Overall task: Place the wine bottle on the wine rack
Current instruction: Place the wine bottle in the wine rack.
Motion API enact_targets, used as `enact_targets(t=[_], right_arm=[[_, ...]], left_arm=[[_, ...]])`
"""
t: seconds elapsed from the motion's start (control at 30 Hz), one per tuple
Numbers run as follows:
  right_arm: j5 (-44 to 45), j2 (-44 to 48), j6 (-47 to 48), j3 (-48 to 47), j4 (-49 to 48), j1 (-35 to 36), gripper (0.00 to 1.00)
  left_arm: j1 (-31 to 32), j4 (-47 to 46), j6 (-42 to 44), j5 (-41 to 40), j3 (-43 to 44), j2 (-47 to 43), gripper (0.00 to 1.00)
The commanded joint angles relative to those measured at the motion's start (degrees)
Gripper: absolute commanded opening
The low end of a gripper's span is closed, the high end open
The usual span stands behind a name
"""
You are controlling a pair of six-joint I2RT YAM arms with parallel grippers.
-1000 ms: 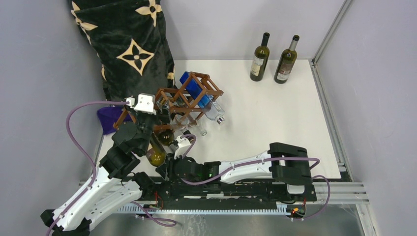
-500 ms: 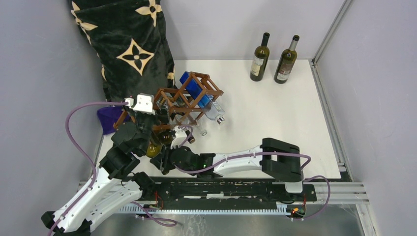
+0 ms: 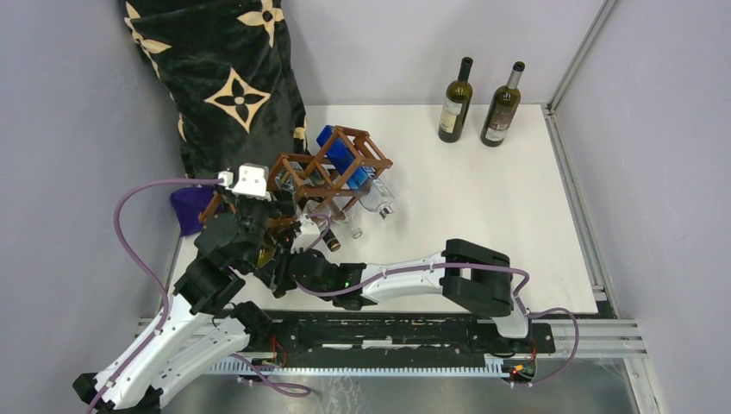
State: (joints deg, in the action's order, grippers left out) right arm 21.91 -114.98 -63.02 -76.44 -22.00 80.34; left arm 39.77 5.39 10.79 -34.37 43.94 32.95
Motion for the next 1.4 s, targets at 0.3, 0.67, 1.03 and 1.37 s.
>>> enact_targets(t=[0.3,0.67,1.03,1.37], right_arm=[[8.2,-2.2,-4.6,-9.6,-13.3,-2.1,0.25],[3.6,-2.6,-9.8,-5.7,-19.3,-4.6,0.62],[-1.5,-0.3,-7.6,-2.6,-19.3,-5.3,0.72],[-3.2,1.6,2.0,-1.9,-17.9,-2.6,0.71]], left_arm=[[-1.0,-3.9,0.8,-1.0,-0.1,-0.8,1.0],[-1.4,-4.5,1.2,-2.1,-0.6,-1.0,1.0],[-1.5,-4.3,1.1,-1.4,-0.6,-0.7,1.0],[-1.9,-4.4,0.9,-1.0,-0.6,-0.5,1.0]])
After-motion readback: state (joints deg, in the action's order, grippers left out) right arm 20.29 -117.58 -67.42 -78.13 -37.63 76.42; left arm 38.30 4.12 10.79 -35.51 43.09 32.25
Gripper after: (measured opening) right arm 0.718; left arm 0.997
